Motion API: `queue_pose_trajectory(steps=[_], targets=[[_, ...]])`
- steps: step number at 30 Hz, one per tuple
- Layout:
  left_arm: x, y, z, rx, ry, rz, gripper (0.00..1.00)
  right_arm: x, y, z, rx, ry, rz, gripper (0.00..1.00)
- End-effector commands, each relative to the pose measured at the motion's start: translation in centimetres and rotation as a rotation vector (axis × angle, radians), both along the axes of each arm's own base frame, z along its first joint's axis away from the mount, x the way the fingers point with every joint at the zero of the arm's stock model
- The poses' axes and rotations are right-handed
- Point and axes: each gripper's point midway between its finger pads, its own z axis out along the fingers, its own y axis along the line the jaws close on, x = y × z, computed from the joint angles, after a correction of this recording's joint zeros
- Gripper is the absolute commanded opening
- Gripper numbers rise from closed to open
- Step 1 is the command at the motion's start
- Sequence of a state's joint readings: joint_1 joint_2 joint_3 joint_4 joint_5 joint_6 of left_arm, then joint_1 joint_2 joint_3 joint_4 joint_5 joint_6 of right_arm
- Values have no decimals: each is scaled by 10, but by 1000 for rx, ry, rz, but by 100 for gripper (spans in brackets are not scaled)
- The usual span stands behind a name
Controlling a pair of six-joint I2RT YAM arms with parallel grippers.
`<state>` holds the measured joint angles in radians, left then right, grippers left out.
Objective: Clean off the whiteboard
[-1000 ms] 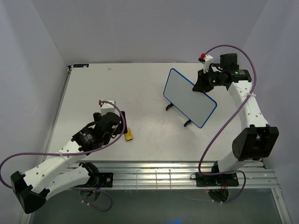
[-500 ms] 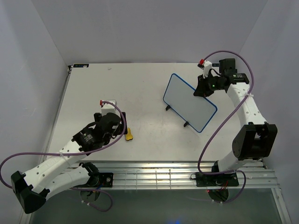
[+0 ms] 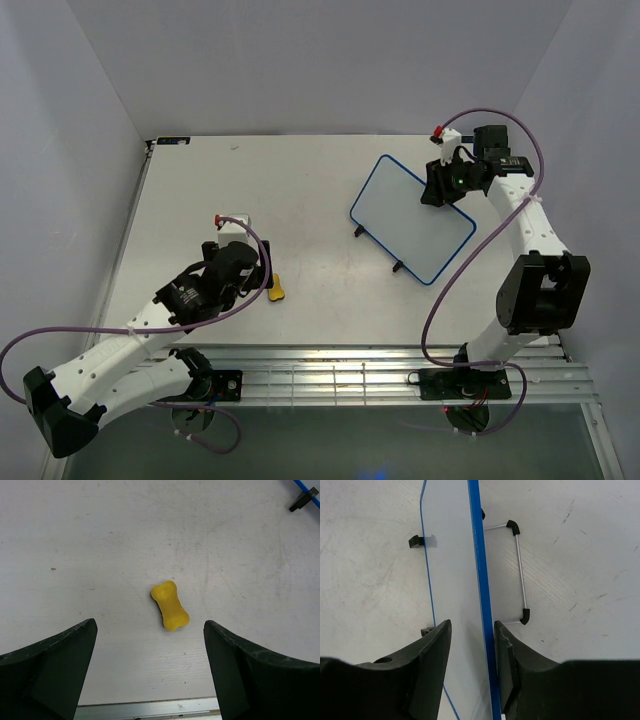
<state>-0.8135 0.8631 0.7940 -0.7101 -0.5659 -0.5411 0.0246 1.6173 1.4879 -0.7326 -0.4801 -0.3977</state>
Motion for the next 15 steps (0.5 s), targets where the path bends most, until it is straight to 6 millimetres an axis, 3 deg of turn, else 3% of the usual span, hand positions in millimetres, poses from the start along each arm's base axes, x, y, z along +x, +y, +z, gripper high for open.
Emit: queue_pose_trajectory(steps=[1, 10, 15], targets=[[1, -1, 5, -16, -17, -6, 98, 11, -1, -4, 3, -6, -3, 46], [1, -3, 6, -23, -22, -18, 98, 25, 5, -14, 50, 57, 2, 44], [1, -3, 6, -24, -22, -21, 98, 32, 12, -10, 86, 67, 15, 31]])
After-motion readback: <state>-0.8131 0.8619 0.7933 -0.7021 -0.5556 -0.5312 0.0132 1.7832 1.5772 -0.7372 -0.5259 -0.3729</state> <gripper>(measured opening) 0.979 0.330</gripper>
